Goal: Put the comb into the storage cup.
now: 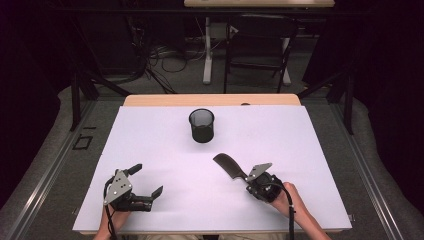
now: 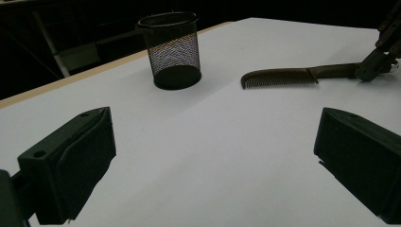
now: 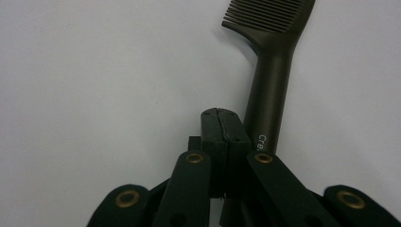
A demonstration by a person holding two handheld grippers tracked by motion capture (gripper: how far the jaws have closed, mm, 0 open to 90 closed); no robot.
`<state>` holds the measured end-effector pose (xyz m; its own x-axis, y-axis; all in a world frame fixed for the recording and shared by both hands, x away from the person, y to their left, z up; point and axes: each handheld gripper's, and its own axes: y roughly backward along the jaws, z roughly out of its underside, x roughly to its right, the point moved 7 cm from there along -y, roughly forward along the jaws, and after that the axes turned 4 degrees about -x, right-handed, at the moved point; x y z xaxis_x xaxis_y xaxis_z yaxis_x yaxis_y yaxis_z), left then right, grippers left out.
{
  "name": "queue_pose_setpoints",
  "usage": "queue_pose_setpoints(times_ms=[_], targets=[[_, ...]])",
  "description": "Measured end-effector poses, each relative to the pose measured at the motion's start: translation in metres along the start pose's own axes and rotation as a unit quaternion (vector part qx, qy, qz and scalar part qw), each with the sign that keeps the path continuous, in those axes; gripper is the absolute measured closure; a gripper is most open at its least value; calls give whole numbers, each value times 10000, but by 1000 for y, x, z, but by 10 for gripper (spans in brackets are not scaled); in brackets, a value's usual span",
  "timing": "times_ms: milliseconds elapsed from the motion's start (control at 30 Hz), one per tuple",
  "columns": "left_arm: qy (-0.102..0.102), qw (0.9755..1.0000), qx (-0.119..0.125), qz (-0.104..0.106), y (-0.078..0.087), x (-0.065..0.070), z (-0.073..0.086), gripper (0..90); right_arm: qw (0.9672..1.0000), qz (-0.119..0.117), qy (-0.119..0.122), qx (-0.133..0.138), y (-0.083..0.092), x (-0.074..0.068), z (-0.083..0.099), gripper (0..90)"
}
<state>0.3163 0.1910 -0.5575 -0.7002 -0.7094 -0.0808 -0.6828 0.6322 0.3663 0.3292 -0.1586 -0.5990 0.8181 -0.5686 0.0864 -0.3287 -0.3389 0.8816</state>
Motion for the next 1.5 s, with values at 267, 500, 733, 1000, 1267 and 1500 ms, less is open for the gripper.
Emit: queue_pose_setpoints(times_ms=[267,500,733,1000,1267,1500], targets=[[12,10000,15,-27,1,-1,0,0,9999,107,-74,-30,1,5,2,900],[14,10000,11,-44,2,-2,0,0,9999,56,-88,-51,0,5,3,900],[20,10000,17,-68,3,-3,0,0,9997,-145,-168,72,10,-1,-1,741],[13,10000,20,-69,3,-3,0,0,9990,-202,-340,186,25,0,-4,461],[15,10000,16,-71,2,-3,0,0,9988,-77,-440,219,31,7,-6,243],[5,10000,23,-76,3,-2,0,0,9984,49,-521,212,34,16,-7,122]])
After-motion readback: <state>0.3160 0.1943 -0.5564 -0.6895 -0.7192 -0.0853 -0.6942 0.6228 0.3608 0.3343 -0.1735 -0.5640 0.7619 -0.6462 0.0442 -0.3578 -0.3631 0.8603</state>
